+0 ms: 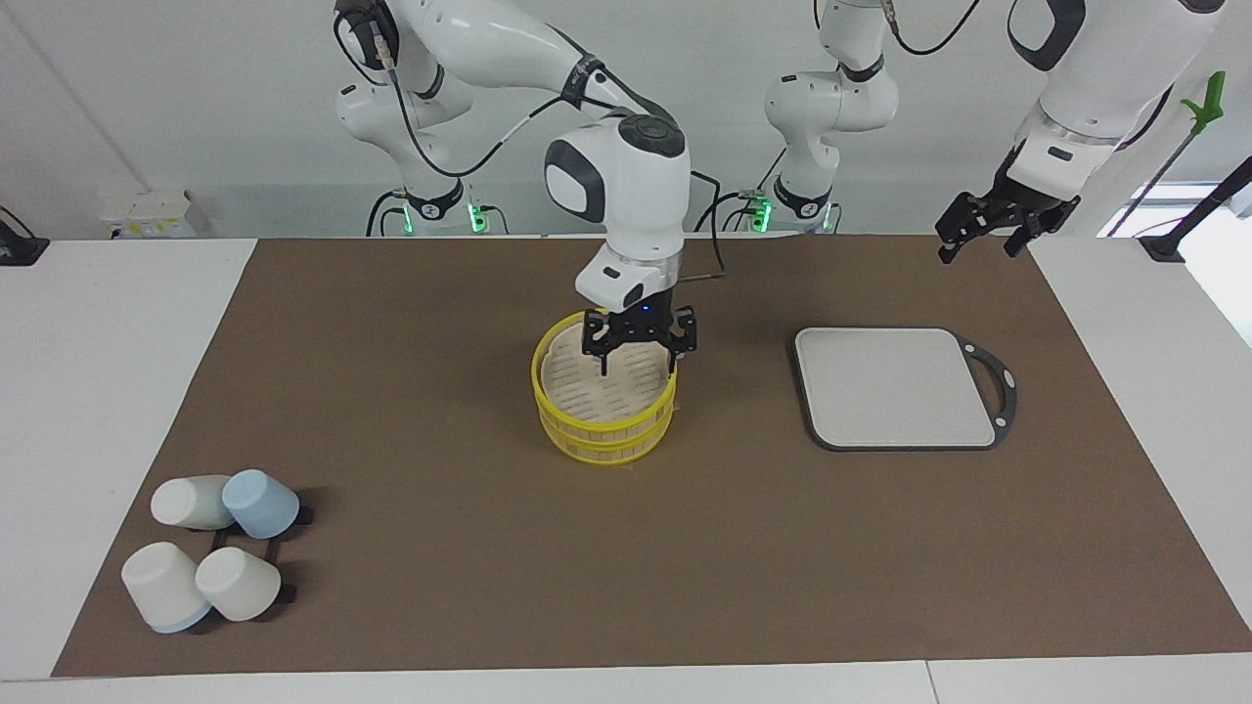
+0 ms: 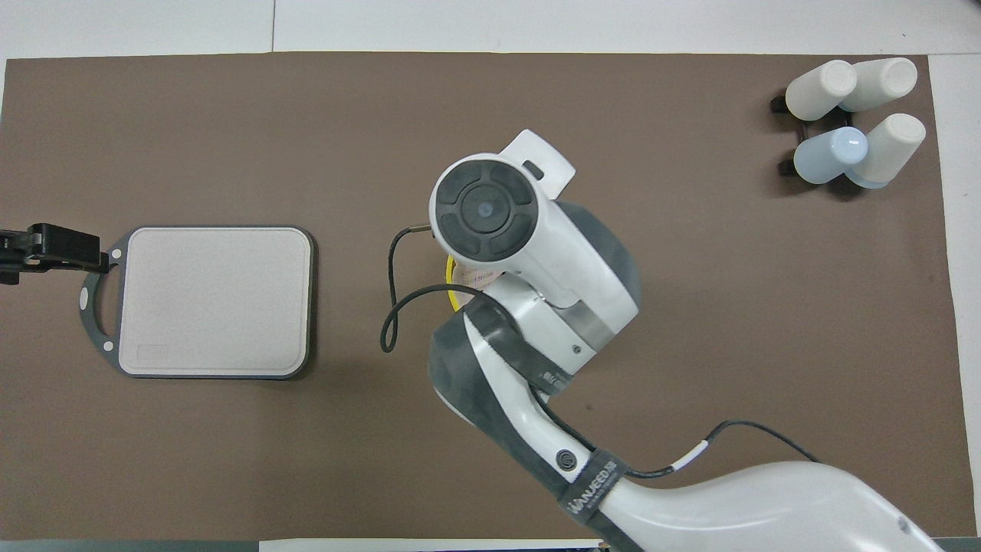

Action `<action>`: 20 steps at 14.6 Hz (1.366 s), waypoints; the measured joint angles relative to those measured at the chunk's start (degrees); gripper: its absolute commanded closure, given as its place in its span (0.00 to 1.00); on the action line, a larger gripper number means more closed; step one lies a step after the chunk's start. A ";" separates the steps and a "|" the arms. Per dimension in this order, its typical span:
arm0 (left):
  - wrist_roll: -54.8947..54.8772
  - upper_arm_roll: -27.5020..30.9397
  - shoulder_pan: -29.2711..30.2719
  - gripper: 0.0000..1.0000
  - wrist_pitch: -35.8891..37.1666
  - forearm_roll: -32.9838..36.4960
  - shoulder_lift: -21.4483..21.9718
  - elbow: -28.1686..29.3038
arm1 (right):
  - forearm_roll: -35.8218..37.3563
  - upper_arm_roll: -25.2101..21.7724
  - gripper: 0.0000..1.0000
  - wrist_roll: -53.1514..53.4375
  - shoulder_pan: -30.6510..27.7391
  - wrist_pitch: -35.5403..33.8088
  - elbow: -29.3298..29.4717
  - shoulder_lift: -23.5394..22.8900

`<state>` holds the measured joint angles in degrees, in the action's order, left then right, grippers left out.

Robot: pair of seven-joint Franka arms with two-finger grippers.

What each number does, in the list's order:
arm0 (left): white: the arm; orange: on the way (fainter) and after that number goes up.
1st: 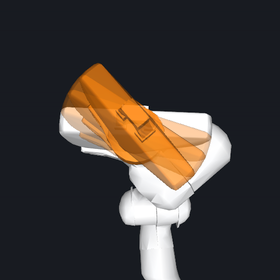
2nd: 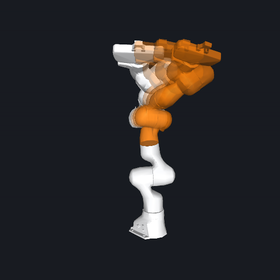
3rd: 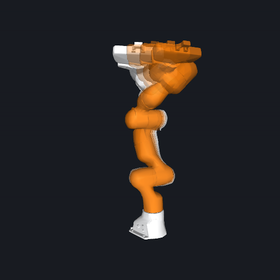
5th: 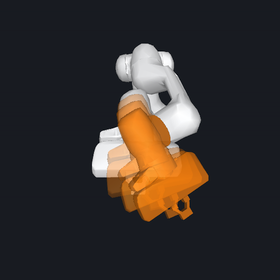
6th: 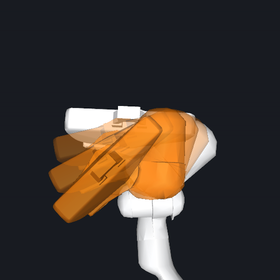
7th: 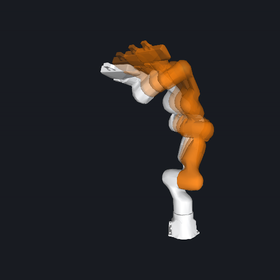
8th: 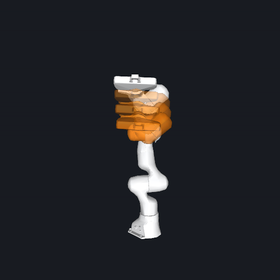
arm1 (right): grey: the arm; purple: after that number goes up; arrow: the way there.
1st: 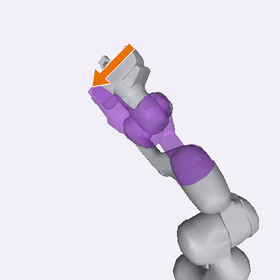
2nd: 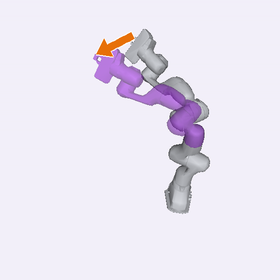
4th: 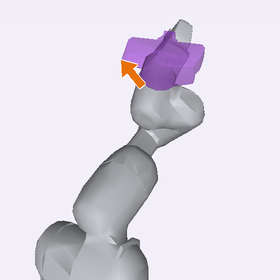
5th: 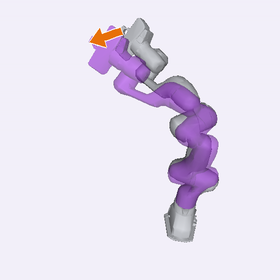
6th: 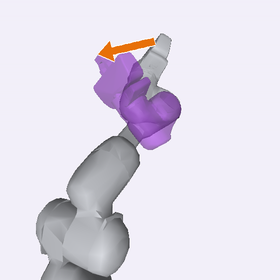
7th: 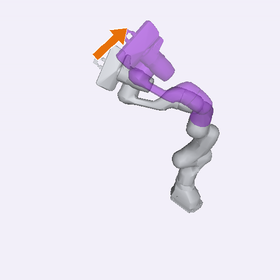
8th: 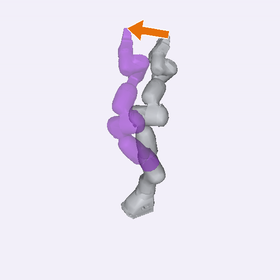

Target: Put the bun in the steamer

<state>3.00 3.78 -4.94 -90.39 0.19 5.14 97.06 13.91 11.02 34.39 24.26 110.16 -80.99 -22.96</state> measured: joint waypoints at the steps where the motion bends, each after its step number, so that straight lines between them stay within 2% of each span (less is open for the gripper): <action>1: 0.00 0.00 0.00 0.00 0.00 0.00 0.00 0.00 | -0.96 -0.09 0.00 -5.35 -2.91 -2.89 0.60 1.59; 3: -0.01 0.00 0.00 0.00 0.00 0.00 0.00 0.00 | -4.77 -0.25 0.00 -14.34 -9.61 -7.19 0.84 5.01; 6: -0.01 0.01 0.00 0.00 0.00 0.00 0.00 0.00 | -7.36 -0.31 0.00 -18.51 -18.13 -13.09 0.80 8.81; 11: -0.01 0.02 0.01 0.00 -0.01 0.00 0.00 0.00 | -7.87 -0.32 0.00 -20.89 -25.89 -23.05 0.17 12.90; 14: -0.03 0.02 0.01 0.00 -0.01 0.00 0.00 0.00 | -10.59 -0.35 0.00 -26.90 -31.20 -25.10 -2.32 17.53; 17: -0.03 0.02 0.01 0.00 -0.01 0.00 0.00 0.00 | -11.35 -0.64 0.00 -27.85 -31.67 -25.05 -4.91 19.98; 18: -0.03 0.02 0.01 0.00 -0.01 0.00 0.00 0.00 | -11.35 -2.22 0.00 -27.86 -29.52 -24.60 -5.34 20.05; 20: -0.04 0.02 0.01 0.00 -0.01 0.00 0.00 0.00 | -11.35 -9.11 0.00 -27.85 -22.49 -22.94 -6.06 20.06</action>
<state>2.96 3.80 -4.93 -90.40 0.19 5.14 97.06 2.56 1.92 6.54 1.78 87.22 -87.05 -2.90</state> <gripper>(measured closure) 0.000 0.000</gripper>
